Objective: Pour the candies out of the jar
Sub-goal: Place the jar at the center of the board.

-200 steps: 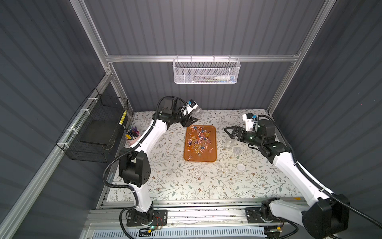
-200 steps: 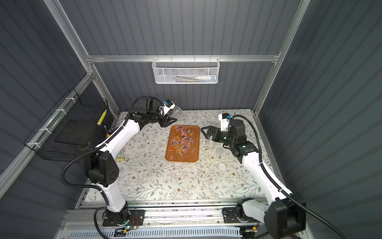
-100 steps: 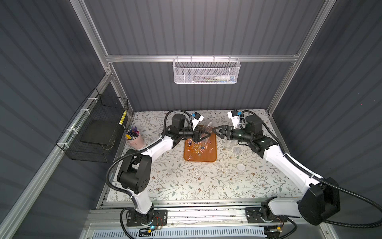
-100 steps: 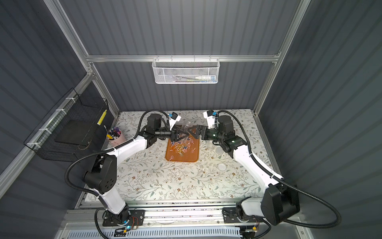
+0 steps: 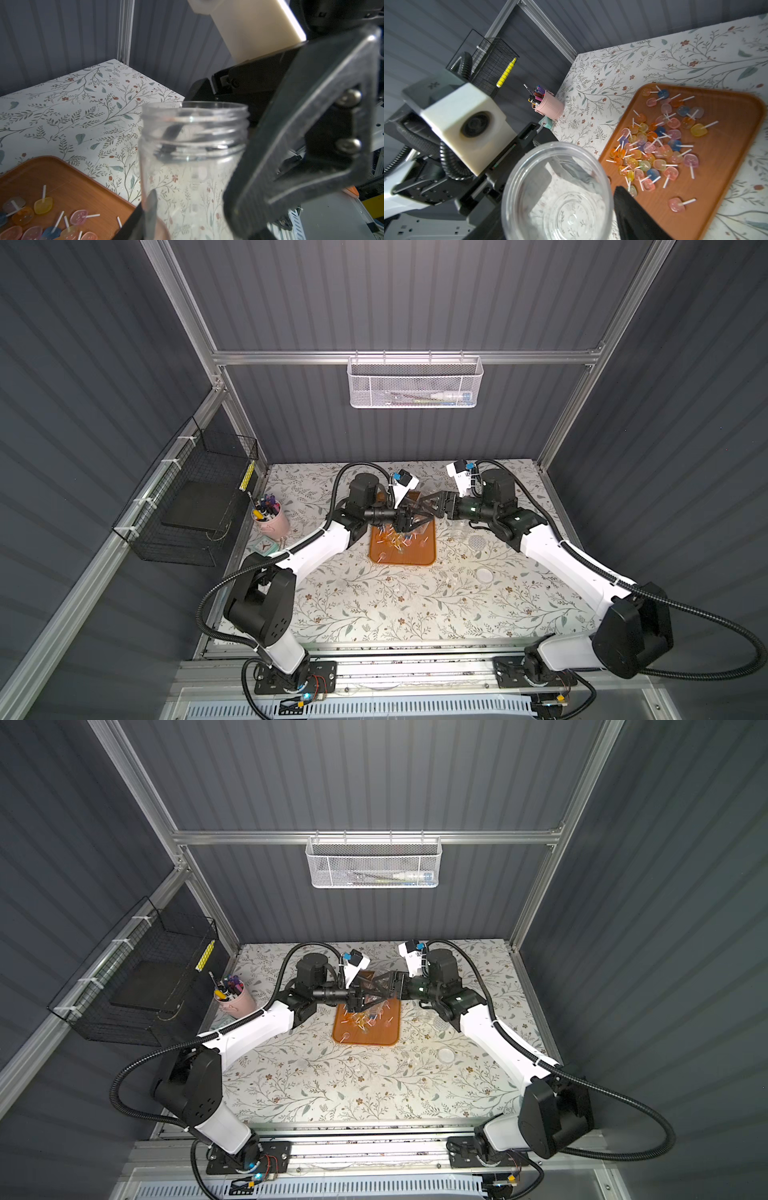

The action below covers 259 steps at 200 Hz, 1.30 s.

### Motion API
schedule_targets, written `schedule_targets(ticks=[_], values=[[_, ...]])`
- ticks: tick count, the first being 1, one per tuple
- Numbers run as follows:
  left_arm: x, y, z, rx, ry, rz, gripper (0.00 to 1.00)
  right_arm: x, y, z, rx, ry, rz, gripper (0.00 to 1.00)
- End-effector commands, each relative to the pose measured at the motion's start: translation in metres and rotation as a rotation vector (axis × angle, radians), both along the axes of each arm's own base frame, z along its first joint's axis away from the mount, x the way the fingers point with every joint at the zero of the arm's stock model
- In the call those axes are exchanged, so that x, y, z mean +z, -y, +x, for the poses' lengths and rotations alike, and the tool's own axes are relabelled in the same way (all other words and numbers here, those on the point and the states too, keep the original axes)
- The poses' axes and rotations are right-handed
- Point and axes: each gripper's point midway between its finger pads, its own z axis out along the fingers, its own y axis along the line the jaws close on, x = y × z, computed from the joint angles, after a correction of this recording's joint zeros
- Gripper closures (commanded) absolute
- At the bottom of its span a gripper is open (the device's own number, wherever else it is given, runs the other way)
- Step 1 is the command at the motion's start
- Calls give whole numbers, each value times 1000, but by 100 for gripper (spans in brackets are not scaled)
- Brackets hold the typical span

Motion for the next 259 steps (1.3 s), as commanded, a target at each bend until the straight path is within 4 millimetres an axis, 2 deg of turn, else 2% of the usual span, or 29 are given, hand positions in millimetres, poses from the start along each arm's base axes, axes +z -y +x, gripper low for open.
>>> schedule_targets(ticks=[1,38,95,109,123,135,151,155,159,206,226,242,259], values=[[9,-2,0,3,29,-11,100,4,1,2,-5,4,-5,35],[11,2,-4,-24,19,-18,100,1,1,3,-10,-18,0,28],[7,4,-7,-35,1,-6,99,4,0,3,-6,-3,12,48],[5,4,-5,-24,-4,-1,83,4,0,2,0,1,13,51],[3,4,-5,-20,-9,1,73,5,1,0,-1,10,14,52],[3,4,-5,-21,-10,-5,59,6,1,-1,-2,20,15,52],[4,4,-5,-23,-7,-11,30,7,3,-2,-6,35,13,52],[4,4,-5,-24,-7,-11,6,7,3,-2,-8,37,12,53],[3,4,-6,-26,-7,-12,1,7,3,-2,-7,39,13,53],[2,4,-4,-14,-25,-6,0,5,6,-2,-14,53,-11,53],[-2,1,-7,-18,-41,19,0,2,16,0,-52,74,-71,53],[-7,-10,-3,23,-52,59,0,-5,30,-2,-97,96,-161,53],[-15,-32,15,135,-79,102,0,-20,47,-8,-141,107,-260,53]])
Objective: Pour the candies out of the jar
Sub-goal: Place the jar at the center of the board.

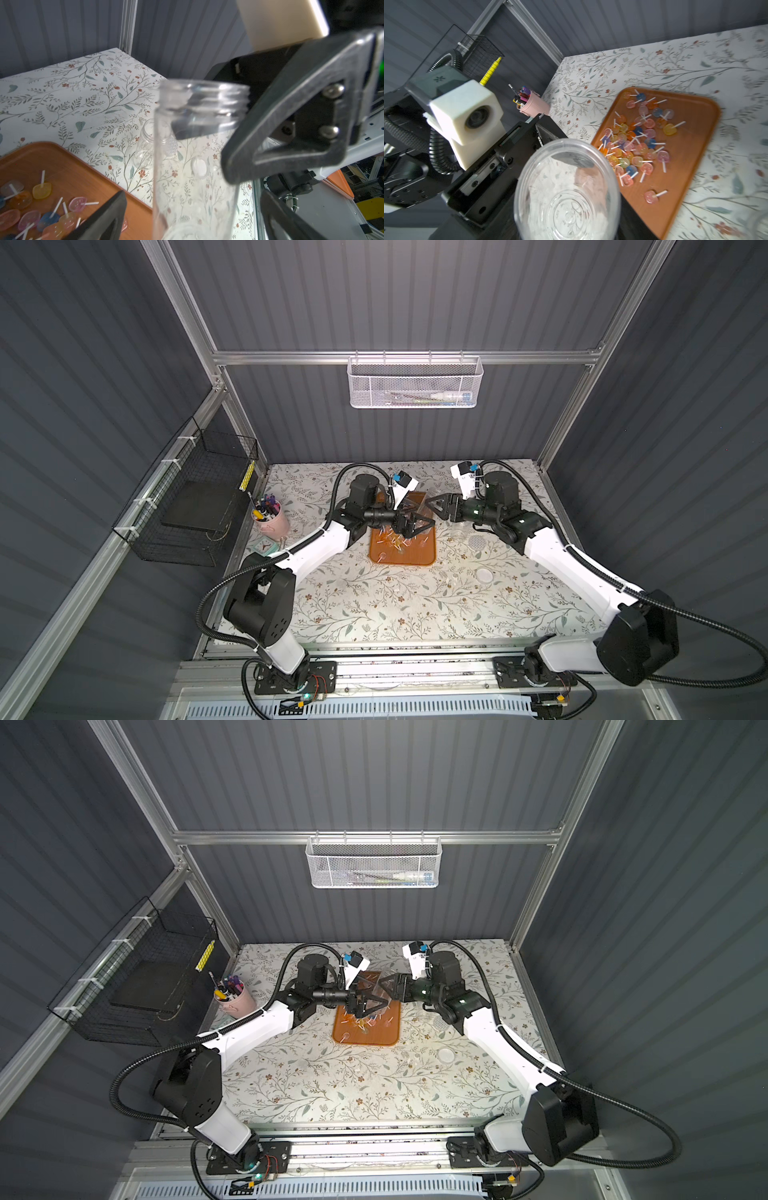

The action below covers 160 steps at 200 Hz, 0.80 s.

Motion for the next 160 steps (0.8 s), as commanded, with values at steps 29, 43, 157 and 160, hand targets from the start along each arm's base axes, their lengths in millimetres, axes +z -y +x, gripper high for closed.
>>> schedule_targets(ticks=[29,43,157,160], values=[[-18,-74,58,399,-71,133,0,-50,47,-30,-117,45,-240,52],[-26,-91,73,502,-28,198,0,-71,52,-40,-131,43,-282,52],[-41,-150,101,869,-15,304,0,-140,92,-61,-425,300,-571,52],[-40,-150,101,868,-15,301,0,-141,93,-60,-432,303,-571,52]])
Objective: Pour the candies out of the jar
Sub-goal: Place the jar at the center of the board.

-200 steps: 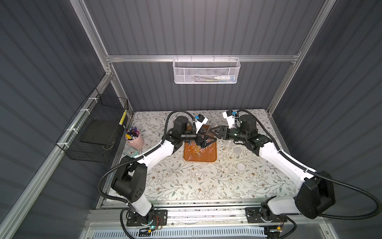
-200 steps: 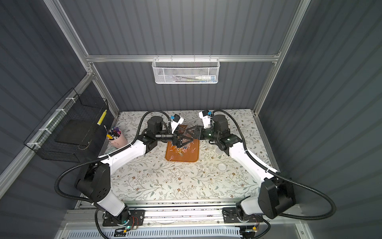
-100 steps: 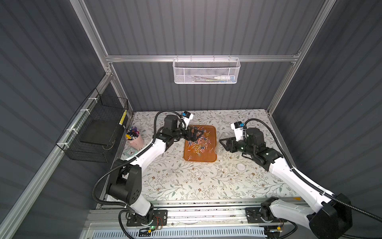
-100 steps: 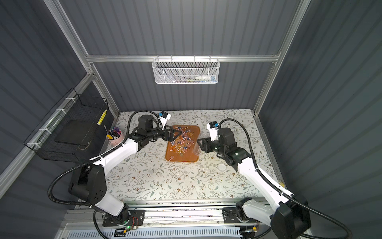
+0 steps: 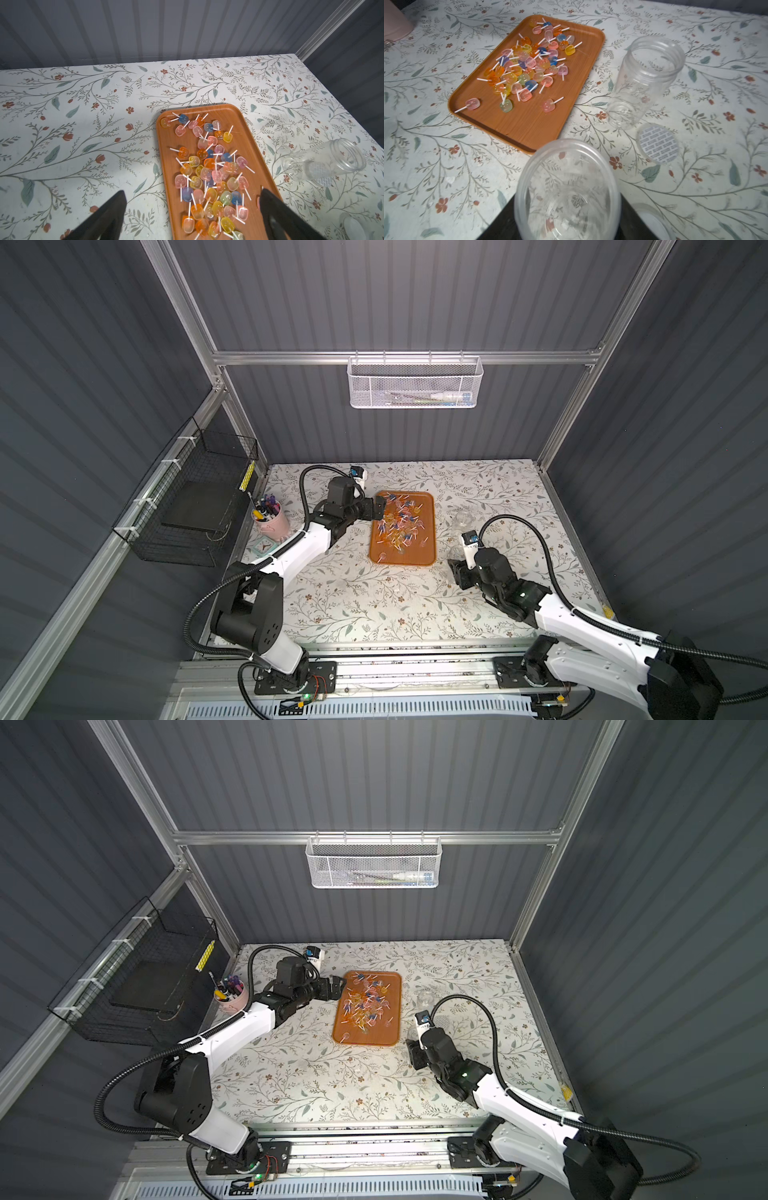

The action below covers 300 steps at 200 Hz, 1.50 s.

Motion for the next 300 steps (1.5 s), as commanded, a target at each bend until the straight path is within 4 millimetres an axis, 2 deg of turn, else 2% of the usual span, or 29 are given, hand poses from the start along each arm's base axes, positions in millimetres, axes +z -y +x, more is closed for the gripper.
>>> schedule_targets(ticks=[1,65,70,144,211,261,278,300], values=[[12,-8,-2,47,18,-17,0,18,16,19,-130,155,-19,52],[6,-7,-1,52,0,-25,0,2,20,23,-170,180,-35,53],[6,-7,-1,52,0,-26,0,-8,21,22,-172,161,-53,53],[1,-8,-1,57,-7,-15,0,-20,25,20,-205,144,-45,49],[2,-13,-4,69,4,-1,0,6,31,12,-219,190,11,29],[3,-15,-6,71,8,1,0,8,36,7,-231,168,19,25],[6,-18,-6,81,17,11,0,22,35,6,-230,176,41,21],[11,-27,-7,109,43,40,0,52,39,9,-241,189,77,16]])
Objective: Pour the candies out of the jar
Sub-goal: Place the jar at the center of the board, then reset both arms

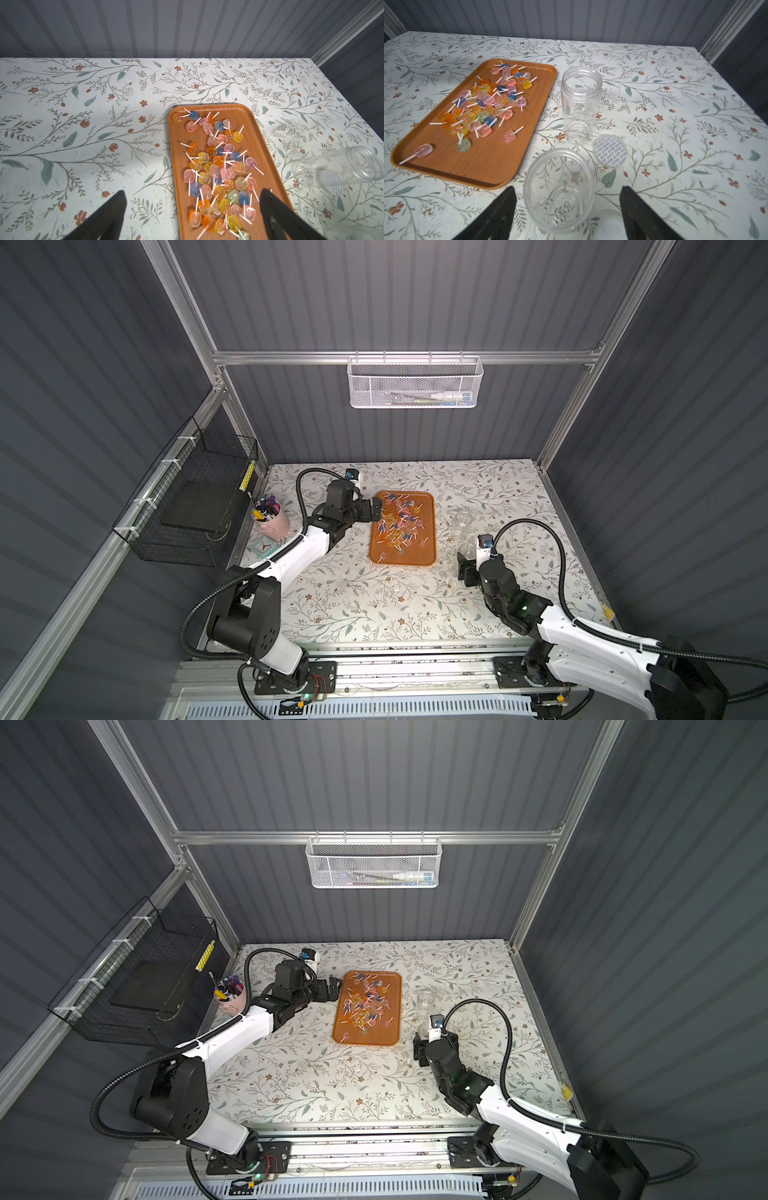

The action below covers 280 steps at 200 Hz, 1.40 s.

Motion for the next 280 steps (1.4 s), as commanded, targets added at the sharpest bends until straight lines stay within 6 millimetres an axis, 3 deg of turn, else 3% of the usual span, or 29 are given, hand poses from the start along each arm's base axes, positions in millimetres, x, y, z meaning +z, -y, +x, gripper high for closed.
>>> schedule_targets(ticks=[1,25,63,81,95,123,146,167,190,203,238,256,280], values=[[13,-14,-4,34,47,35,0,35,4,3,-17,20,42,15],[19,-30,-5,67,88,91,0,73,15,11,-24,23,115,13],[11,-84,-3,188,116,210,0,101,56,36,-123,-10,155,7],[-6,-117,-5,261,105,264,0,94,82,56,-203,-37,118,2],[-23,-137,-8,300,97,312,0,77,102,74,-255,-65,65,1],[-61,-151,-8,347,72,355,0,28,141,105,-341,-126,-2,1],[-84,-162,-8,384,68,407,0,-1,163,116,-376,-101,26,1],[-96,-164,-8,366,126,443,0,-14,168,119,-354,-32,-11,1],[-106,-166,-10,373,196,433,0,-6,165,125,-321,30,-29,1],[-112,-165,-10,372,224,408,0,-13,167,124,-334,39,-27,1],[-119,-179,-17,388,256,299,0,-17,179,103,-387,133,26,1],[-118,-176,-24,364,284,285,0,-17,183,102,-403,156,30,1],[-124,-176,-15,357,236,306,0,-16,182,101,-403,169,29,1]])
